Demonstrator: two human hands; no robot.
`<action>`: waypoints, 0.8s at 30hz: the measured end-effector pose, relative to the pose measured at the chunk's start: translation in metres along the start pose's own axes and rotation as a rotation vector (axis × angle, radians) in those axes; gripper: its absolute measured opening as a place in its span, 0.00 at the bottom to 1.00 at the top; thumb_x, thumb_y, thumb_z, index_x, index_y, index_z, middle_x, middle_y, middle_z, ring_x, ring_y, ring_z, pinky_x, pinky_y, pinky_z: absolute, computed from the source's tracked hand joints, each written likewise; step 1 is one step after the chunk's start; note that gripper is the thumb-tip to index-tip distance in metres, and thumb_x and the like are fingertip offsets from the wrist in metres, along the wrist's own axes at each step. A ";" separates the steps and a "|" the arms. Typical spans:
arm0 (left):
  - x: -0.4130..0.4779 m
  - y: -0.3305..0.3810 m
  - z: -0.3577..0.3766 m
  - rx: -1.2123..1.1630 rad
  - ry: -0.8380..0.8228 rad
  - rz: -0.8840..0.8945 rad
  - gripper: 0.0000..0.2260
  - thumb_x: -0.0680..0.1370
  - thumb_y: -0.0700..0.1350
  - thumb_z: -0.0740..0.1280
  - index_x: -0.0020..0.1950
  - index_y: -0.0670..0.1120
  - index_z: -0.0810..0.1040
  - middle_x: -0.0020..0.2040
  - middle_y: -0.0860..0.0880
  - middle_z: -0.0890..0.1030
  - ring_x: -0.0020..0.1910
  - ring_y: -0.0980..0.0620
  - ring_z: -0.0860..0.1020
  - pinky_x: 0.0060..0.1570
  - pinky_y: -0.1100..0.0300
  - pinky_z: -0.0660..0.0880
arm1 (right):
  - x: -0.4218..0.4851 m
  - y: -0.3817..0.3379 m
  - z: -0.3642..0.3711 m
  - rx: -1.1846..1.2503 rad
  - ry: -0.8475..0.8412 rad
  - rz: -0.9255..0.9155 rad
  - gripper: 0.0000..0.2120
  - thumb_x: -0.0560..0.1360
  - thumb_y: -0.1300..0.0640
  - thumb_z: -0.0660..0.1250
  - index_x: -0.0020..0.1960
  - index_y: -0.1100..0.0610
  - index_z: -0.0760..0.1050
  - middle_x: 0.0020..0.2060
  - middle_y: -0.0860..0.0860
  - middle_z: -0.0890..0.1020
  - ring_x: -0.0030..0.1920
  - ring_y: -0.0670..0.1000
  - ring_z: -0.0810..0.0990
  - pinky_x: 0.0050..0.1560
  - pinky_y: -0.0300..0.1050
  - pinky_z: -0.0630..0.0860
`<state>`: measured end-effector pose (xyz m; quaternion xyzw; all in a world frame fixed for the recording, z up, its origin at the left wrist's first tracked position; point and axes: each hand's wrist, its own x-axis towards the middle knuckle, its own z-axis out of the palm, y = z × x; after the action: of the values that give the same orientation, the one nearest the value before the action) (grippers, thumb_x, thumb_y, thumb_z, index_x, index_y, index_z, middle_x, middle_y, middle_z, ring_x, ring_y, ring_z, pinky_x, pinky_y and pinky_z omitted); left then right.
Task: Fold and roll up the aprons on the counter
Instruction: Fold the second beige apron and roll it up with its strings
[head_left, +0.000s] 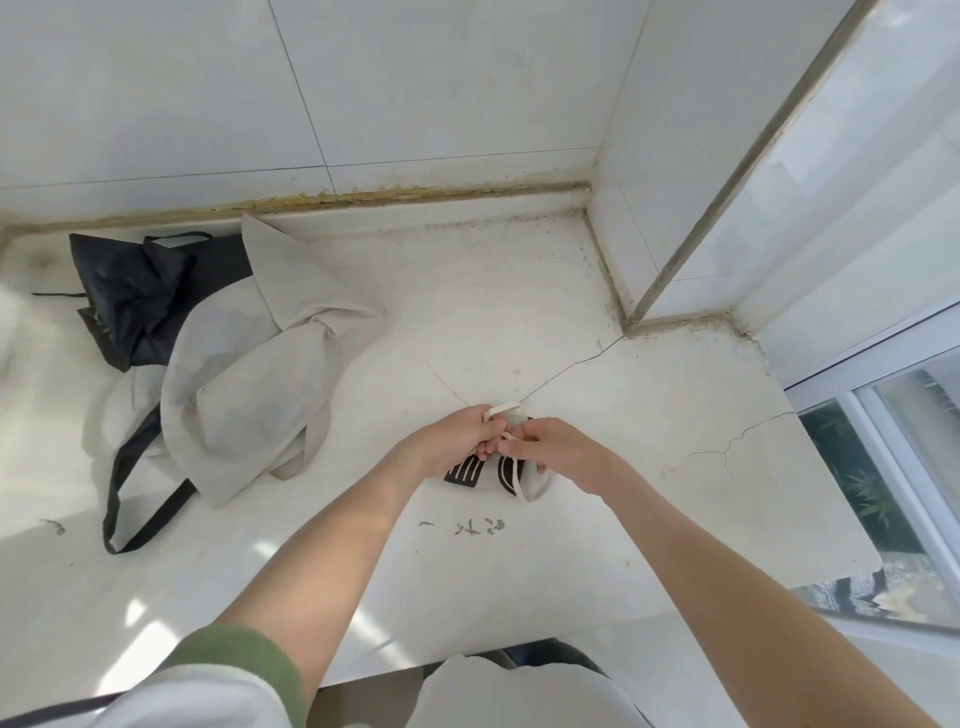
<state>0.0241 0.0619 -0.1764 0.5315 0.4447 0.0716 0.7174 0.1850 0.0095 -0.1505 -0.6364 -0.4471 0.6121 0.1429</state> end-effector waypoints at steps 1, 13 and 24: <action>0.001 -0.001 0.001 -0.003 0.016 -0.003 0.09 0.84 0.39 0.55 0.46 0.43 0.70 0.30 0.51 0.69 0.31 0.55 0.66 0.35 0.64 0.65 | 0.001 -0.001 0.002 -0.036 0.040 0.003 0.08 0.75 0.56 0.69 0.41 0.58 0.74 0.33 0.47 0.68 0.33 0.45 0.65 0.33 0.36 0.61; -0.003 -0.002 0.016 0.016 0.093 -0.039 0.02 0.82 0.40 0.56 0.53 0.44 0.64 0.32 0.50 0.71 0.32 0.54 0.67 0.40 0.62 0.66 | -0.005 -0.004 0.015 0.431 0.265 0.114 0.09 0.73 0.68 0.63 0.50 0.57 0.76 0.36 0.51 0.76 0.34 0.46 0.70 0.33 0.36 0.64; -0.008 0.000 0.021 0.076 0.101 -0.036 0.03 0.81 0.37 0.53 0.51 0.45 0.63 0.33 0.49 0.71 0.33 0.53 0.68 0.43 0.61 0.68 | -0.016 0.017 -0.008 1.117 0.384 -0.171 0.07 0.80 0.64 0.57 0.45 0.57 0.69 0.26 0.52 0.71 0.20 0.47 0.61 0.24 0.38 0.59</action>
<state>0.0343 0.0422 -0.1709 0.5459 0.4922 0.0686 0.6746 0.2009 -0.0088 -0.1506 -0.5258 -0.0735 0.6148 0.5832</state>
